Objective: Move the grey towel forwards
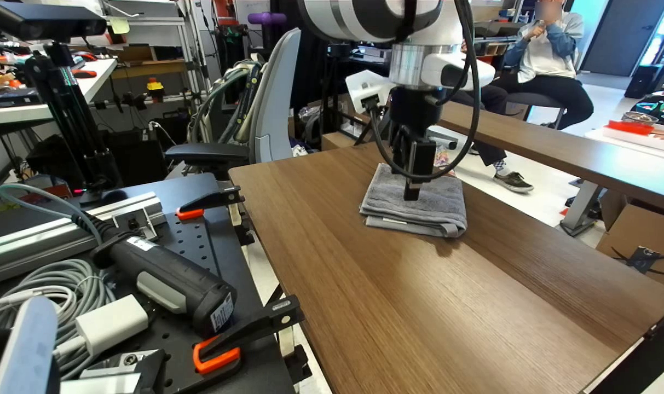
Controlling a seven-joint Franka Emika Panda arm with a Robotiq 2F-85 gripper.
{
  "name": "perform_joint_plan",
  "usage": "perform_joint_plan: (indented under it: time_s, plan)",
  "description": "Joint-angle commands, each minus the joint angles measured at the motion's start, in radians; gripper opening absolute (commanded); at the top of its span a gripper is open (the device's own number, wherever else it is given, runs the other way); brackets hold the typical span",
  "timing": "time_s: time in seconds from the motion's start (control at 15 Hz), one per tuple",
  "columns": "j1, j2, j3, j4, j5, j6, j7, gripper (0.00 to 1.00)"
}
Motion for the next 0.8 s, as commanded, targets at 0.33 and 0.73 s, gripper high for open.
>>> perform_joint_plan:
  time_s: [0.33, 0.73]
  plan:
    - [0.027, 0.093, -0.011, 0.036, 0.015, -0.007, -0.022, 1.0]
    - [0.013, 0.072, 0.0, -0.035, 0.015, -0.022, -0.075, 1.0]
